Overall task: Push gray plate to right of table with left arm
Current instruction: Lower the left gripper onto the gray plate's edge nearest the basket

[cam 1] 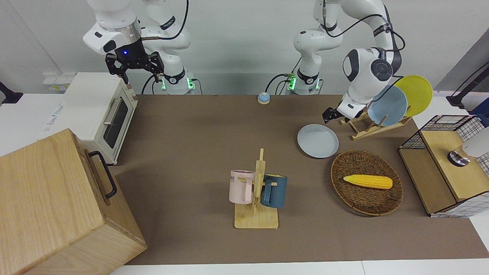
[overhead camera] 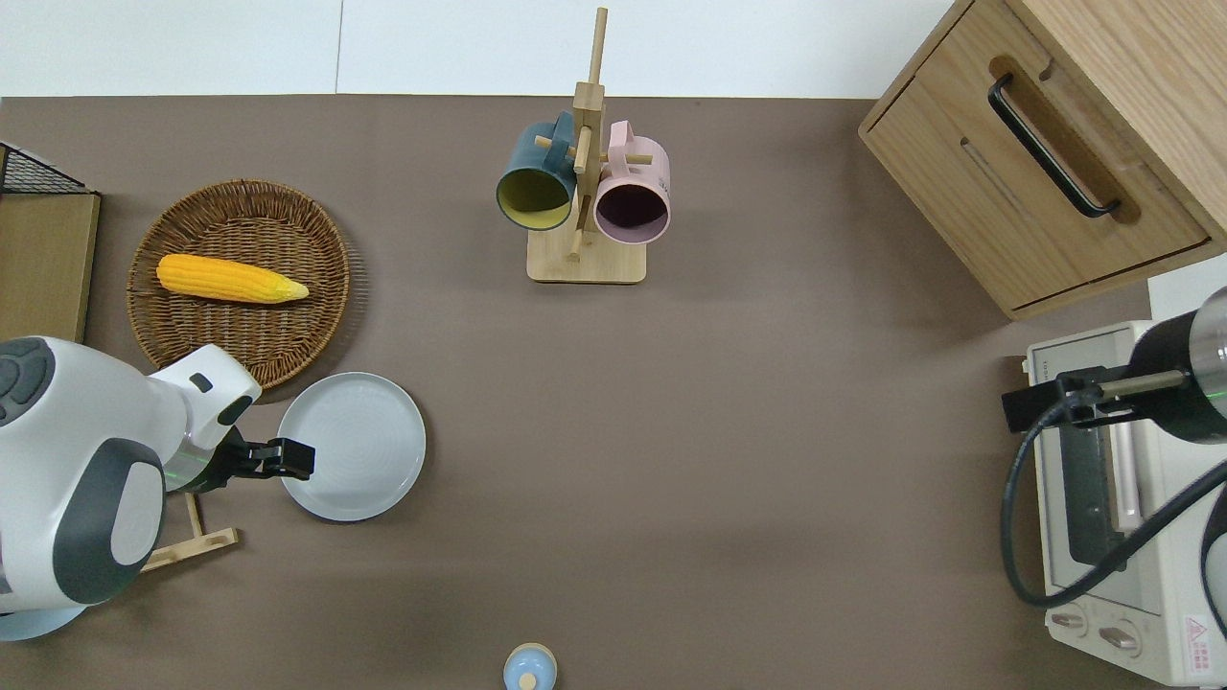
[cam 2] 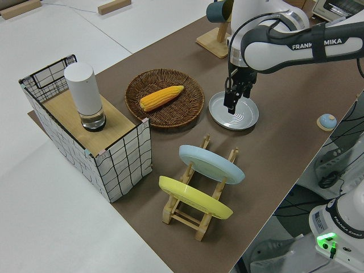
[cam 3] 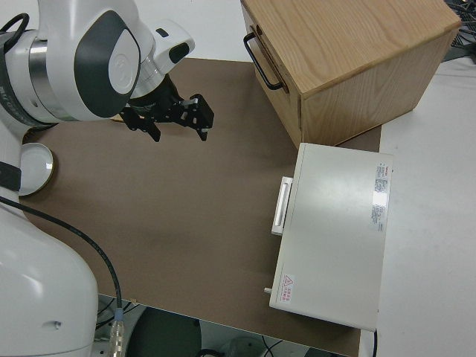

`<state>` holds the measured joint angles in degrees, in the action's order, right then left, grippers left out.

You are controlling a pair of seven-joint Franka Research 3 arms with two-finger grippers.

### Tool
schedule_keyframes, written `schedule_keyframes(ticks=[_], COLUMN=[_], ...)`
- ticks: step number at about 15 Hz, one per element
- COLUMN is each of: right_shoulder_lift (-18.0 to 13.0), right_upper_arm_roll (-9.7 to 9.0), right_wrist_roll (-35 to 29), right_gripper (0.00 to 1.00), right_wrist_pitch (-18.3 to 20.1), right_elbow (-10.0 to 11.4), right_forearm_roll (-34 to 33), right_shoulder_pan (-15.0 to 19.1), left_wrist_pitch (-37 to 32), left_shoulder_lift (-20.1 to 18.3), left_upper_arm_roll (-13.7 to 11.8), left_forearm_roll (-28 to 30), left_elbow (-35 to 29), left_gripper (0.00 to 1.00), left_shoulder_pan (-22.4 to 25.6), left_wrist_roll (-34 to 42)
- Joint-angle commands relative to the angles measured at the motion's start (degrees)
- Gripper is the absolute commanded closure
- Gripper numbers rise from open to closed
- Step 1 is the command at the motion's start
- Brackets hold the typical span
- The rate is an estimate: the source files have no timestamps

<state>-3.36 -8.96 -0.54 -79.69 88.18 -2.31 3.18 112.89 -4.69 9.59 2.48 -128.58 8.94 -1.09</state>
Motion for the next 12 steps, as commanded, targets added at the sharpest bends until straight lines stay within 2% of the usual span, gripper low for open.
schedule_keyframes(ticks=[1, 6, 9, 11, 12], right_shoulder_lift=[-0.59, -0.59, -0.59, -0.59, -0.59], right_upper_arm_roll=[0.0, 0.0, 0.0, 0.0, 0.0], right_wrist_roll=[0.46, 0.46, 0.46, 0.46, 0.46], right_gripper=[0.005, 0.005, 0.005, 0.005, 0.005], right_wrist_pitch=[0.33, 0.33, 0.33, 0.33, 0.33], right_elbow=[0.24, 0.24, 0.24, 0.24, 0.24], right_forearm_roll=[0.11, 0.03, 0.03, 0.11, 0.11], right_shoulder_pan=[0.07, 0.07, 0.07, 0.07, 0.07], left_wrist_pitch=[6.71, 9.8, 13.74, 14.9, 14.9], left_shoulder_lift=[3.71, 5.92, 7.85, 8.12, 8.21], left_upper_arm_roll=[0.25, 0.25, 0.34, 0.34, 0.34], left_forearm_roll=[-0.81, -0.81, -0.81, -0.81, -0.81], left_elbow=[-3.69, -5.36, -7.29, -7.74, -7.74], left_gripper=[0.0, 0.02, 0.1, 0.2, 0.31], left_shoulder_pan=[2.13, 1.69, 1.25, 1.25, 1.34], left_wrist_roll=[3.98, 4.34, 4.34, 4.34, 4.34])
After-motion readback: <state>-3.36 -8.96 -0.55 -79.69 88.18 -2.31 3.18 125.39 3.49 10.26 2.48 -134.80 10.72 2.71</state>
